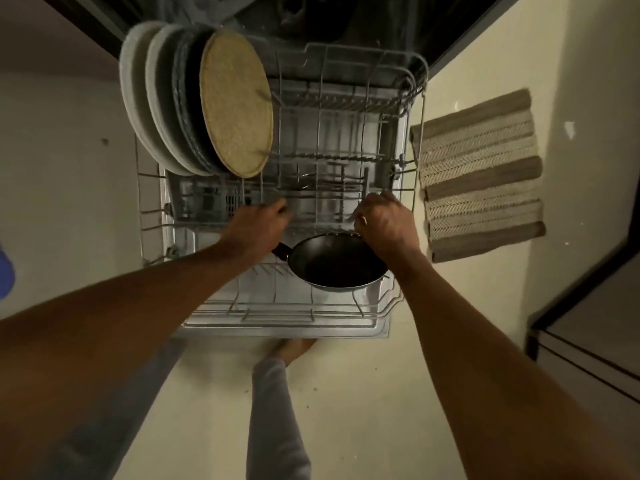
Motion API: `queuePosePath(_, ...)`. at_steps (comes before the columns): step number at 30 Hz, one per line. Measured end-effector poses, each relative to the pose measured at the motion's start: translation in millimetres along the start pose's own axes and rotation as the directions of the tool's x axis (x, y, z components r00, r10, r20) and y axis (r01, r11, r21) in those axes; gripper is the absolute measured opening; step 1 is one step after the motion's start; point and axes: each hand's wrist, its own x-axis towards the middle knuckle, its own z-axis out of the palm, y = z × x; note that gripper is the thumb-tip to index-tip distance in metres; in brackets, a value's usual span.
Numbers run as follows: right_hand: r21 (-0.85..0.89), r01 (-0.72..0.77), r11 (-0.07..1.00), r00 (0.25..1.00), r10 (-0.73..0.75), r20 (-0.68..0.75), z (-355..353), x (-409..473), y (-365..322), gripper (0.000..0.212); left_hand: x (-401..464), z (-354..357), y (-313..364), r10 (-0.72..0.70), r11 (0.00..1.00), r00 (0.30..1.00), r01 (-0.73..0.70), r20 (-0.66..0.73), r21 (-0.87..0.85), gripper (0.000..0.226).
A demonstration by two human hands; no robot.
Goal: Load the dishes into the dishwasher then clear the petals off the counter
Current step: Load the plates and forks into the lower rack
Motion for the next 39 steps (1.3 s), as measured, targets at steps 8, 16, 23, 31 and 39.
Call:
queuePosePath(8, -0.062, 0.000, 0.998, 1.000, -0.001, -0.030, 37.6, 23.8, 9.8, 0.012, 33.6, 36.6, -10.7, -0.031, 0.999, 0.996, 0.029, -0.079, -0.027, 0.030)
queuePosePath(16, -0.053, -0.038, 0.998, 0.999, 0.040, 0.033, 49.2, 32.4, 12.7, 0.007, 49.0, 44.0, -8.7, -0.030, 0.999, 0.999, 0.029, -0.020, -0.029, 0.022)
queuePosePath(23, 0.026, -0.059, 0.998, 0.998, 0.060, -0.037, 56.2, 32.0, 13.8, 0.008, 53.2, 44.8, -8.2, -0.068, 0.997, 0.997, 0.066, -0.033, -0.044, 0.022)
queuePosePath(31, 0.116, -0.147, 0.982, 0.988, 0.142, 0.052, 42.1, 23.4, 9.2, 0.021, 39.4, 19.0, -23.4, -0.012, 0.991, 0.997, 0.002, -0.075, -0.133, 0.011)
queuePosePath(39, 0.173, -0.192, 0.966, 0.975, 0.208, -0.078, 3.0, -31.4, -13.7, 0.026, -16.2, -6.6, -40.1, 0.056, 0.982, 0.970, -0.096, -0.237, -0.164, 0.027)
